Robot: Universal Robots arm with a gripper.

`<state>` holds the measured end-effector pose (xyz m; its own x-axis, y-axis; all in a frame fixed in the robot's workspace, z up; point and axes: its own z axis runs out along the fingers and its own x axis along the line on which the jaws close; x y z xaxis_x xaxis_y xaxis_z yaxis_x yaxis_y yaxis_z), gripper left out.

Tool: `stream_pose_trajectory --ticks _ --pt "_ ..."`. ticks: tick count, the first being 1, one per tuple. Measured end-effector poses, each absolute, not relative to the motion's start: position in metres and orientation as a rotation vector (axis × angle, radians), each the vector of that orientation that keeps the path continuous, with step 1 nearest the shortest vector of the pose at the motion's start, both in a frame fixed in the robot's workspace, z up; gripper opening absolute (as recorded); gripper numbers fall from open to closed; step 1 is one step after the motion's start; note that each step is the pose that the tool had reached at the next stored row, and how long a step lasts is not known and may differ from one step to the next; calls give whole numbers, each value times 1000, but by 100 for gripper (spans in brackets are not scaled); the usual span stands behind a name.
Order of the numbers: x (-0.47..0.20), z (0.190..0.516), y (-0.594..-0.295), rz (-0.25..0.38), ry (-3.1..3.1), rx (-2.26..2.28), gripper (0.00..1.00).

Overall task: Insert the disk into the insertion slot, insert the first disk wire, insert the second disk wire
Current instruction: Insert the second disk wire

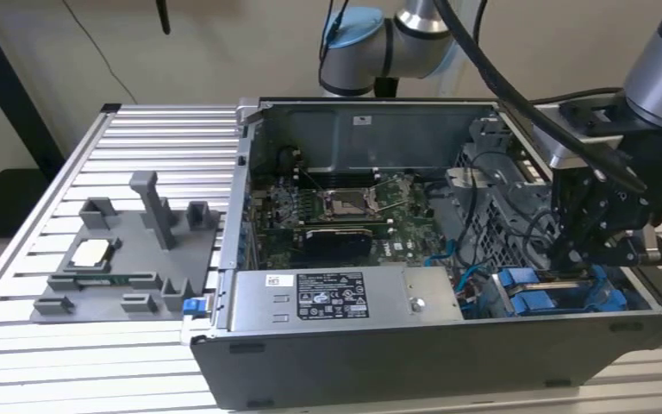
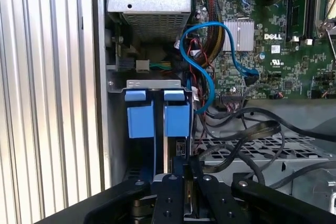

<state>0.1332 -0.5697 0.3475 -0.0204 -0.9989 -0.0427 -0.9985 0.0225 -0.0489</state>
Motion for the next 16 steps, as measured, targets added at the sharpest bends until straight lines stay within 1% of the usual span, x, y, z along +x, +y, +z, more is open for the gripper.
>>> stream_pose_trajectory --ticks 16 --pt "133 341 -569 -26 2190 -2145 16"
